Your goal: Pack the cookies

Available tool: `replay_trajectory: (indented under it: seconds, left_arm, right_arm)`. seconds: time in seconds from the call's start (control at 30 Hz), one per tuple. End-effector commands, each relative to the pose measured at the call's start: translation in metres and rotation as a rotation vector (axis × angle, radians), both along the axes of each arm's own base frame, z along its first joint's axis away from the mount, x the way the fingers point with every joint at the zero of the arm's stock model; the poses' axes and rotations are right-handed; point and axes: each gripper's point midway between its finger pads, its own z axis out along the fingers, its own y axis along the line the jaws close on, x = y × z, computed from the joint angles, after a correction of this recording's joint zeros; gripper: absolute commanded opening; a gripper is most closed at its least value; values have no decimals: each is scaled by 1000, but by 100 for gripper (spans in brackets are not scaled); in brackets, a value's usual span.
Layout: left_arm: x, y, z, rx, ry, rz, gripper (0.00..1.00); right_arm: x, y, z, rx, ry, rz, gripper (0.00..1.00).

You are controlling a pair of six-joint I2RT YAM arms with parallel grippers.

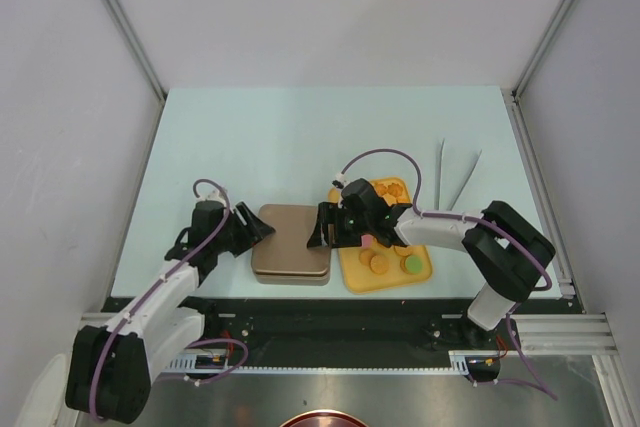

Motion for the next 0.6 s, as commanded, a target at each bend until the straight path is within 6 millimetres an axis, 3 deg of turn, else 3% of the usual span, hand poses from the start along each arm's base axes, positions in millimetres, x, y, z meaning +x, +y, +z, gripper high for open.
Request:
replay_trajectory:
  seconds: [0.0, 0.2, 0.4, 0.57]
  left_arm:
    - [-34, -18, -18, -69, 112, -66, 61]
    - [-34, -16, -24, -71, 96, -41, 52]
    - [-37, -14, -33, -68, 95, -26, 50]
    - [-31, -13, -35, -68, 75, -5, 49]
  right_arm:
    - [-30, 1, -24, -70, 17, 86, 69]
    - [-30, -2, -34, -85, 27, 77, 56]
    - [-27, -4, -48, -85, 53, 71, 50]
    - [-11, -4, -48, -45, 60, 45, 48]
